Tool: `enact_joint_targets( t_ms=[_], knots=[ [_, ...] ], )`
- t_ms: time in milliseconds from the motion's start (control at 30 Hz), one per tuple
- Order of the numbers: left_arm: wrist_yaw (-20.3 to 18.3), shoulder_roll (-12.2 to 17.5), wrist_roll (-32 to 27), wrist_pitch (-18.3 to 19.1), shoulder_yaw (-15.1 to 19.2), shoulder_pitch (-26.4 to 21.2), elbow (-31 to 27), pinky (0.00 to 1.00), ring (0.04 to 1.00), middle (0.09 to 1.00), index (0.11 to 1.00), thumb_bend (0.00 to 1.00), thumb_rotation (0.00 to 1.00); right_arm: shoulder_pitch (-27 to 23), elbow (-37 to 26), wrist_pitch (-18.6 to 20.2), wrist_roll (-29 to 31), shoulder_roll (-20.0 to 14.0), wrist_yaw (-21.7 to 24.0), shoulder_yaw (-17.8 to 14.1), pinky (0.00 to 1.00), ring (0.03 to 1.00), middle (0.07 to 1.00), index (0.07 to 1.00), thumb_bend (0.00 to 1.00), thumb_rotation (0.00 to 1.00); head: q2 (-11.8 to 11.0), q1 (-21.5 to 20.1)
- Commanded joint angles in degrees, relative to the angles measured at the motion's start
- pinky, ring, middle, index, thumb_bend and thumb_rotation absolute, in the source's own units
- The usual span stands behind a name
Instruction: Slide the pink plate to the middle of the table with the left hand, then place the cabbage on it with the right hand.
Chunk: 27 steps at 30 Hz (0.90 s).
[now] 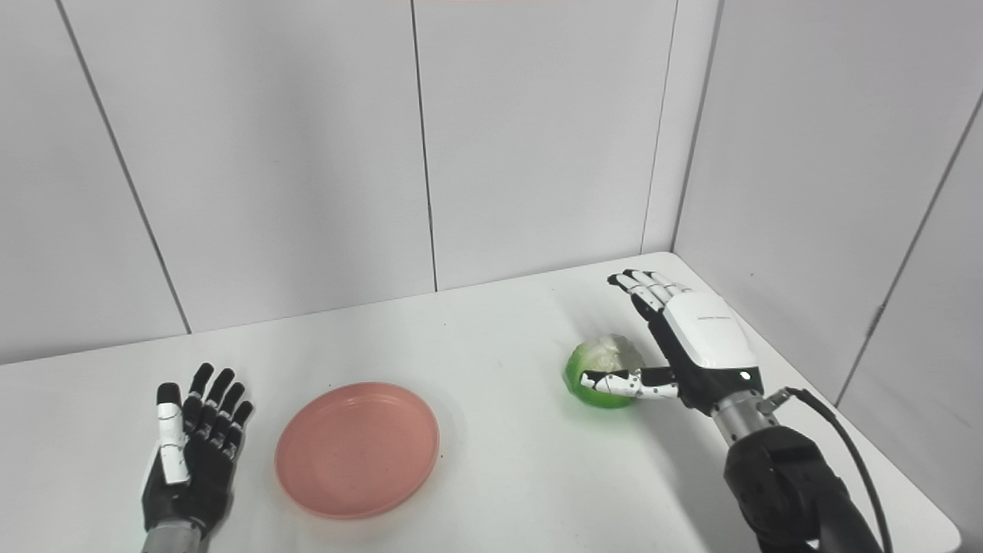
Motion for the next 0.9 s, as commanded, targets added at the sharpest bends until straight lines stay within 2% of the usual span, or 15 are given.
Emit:
enact_joint_targets(
  t_ms=[0, 200, 400, 567, 733, 767, 800, 867],
  knots=[
    [0.9, 0.1, 0.4, 2.5, -0.2, 1.4, 2.0, 1.0, 0.988, 0.969, 0.978, 0.83, 0.85, -3.2, 1.0, 1.1, -0.1, -1.5, -1.6, 0.6, 0.88, 0.919, 0.91, 0.868, 0.87, 0.71, 0.0, 0.2],
    [0.8, 0.0, 0.2, 2.8, -0.2, 1.7, 1.5, 1.0, 0.99, 0.969, 0.979, 0.84, 0.84, -7.1, 7.1, 1.0, -0.2, -2.1, -1.5, 4.0, 0.83, 0.891, 0.897, 0.857, 0.86, 0.69, 0.5, 0.4],
    [0.9, 0.0, -0.3, 3.3, 0.1, 1.9, 1.5, 1.0, 0.992, 0.972, 0.983, 0.85, 0.83, -10.8, 11.3, 3.1, 0.3, -3.1, 0.8, 6.4, 0.72, 0.859, 0.889, 0.863, 0.87, 0.71, 0.6, 0.6],
    [1.0, -0.2, -0.1, 3.2, 0.0, 2.1, 1.6, 1.0, 0.993, 0.97, 0.981, 0.85, 0.83, -12.5, 13.2, 4.4, 1.4, -3.7, 1.6, 7.9, 0.69, 0.862, 0.883, 0.856, 0.88, 0.69, 0.7, 0.7],
    [1.2, -0.3, -0.2, 3.4, 0.1, 2.1, 1.5, 1.0, 0.988, 0.965, 0.982, 0.86, 0.84, -13.5, 15.1, 3.9, 1.6, -4.4, 0.7, 9.1, 0.7, 0.856, 0.882, 0.851, 0.88, 0.69, 0.8, 0.9],
    [1.1, -0.2, -0.2, 3.4, 0.1, 2.2, 1.5, 1.0, 0.988, 0.965, 0.98, 0.86, 0.83, -13.7, 15.5, 3.5, 0.7, -4.8, 0.1, 9.7, 0.71, 0.856, 0.881, 0.85, 0.88, 0.69, 0.8, 0.9],
    [1.0, -0.2, -0.1, 3.4, 0.0, 2.3, 1.4, 1.0, 0.99, 0.966, 0.986, 0.87, 0.84, -13.8, 15.8, 3.4, -0.7, -5.3, -0.6, 10.5, 0.76, 0.858, 0.878, 0.852, 0.88, 0.7, 0.9, 1.0],
    [0.8, -0.1, -0.3, 3.5, 0.1, 2.4, 1.4, 1.0, 0.99, 0.963, 0.989, 0.86, 0.84, -14.2, 16.0, 3.4, -5.5, -6.9, -2.3, 13.1, 0.81, 0.863, 0.879, 0.858, 0.88, 0.71, 1.0, 1.0]
  ],
)
